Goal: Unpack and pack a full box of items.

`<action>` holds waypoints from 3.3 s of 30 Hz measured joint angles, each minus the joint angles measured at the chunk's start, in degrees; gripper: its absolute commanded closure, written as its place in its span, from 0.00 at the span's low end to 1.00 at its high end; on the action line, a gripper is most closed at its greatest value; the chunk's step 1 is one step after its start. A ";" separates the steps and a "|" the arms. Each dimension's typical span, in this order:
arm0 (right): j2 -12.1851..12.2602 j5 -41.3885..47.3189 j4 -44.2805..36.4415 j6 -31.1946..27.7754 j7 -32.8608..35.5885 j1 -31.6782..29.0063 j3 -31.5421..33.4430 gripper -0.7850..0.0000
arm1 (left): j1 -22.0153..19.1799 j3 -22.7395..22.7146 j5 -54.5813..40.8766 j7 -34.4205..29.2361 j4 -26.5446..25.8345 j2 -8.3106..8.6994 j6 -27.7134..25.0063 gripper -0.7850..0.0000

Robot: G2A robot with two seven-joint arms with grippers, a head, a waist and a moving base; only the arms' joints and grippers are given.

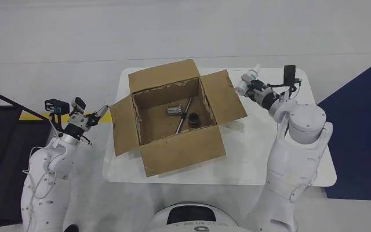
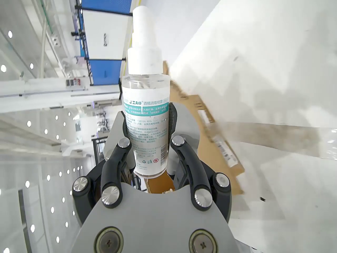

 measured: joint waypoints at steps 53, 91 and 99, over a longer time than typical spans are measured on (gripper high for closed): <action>-2.61 -36.95 37.68 -5.70 23.91 23.74 -56.00 0.73 | 0.00 0.00 0.00 0.00 0.00 0.00 0.00 0.00; 3.48 -9.56 -1.53 -9.87 13.62 0.46 -0.55 0.00 | 0.00 0.00 0.00 0.00 0.00 0.00 0.00 0.00; 6.17 -5.29 14.96 -15.45 16.06 6.22 6.11 0.00 | 0.00 0.00 0.00 0.00 0.00 0.00 0.00 0.00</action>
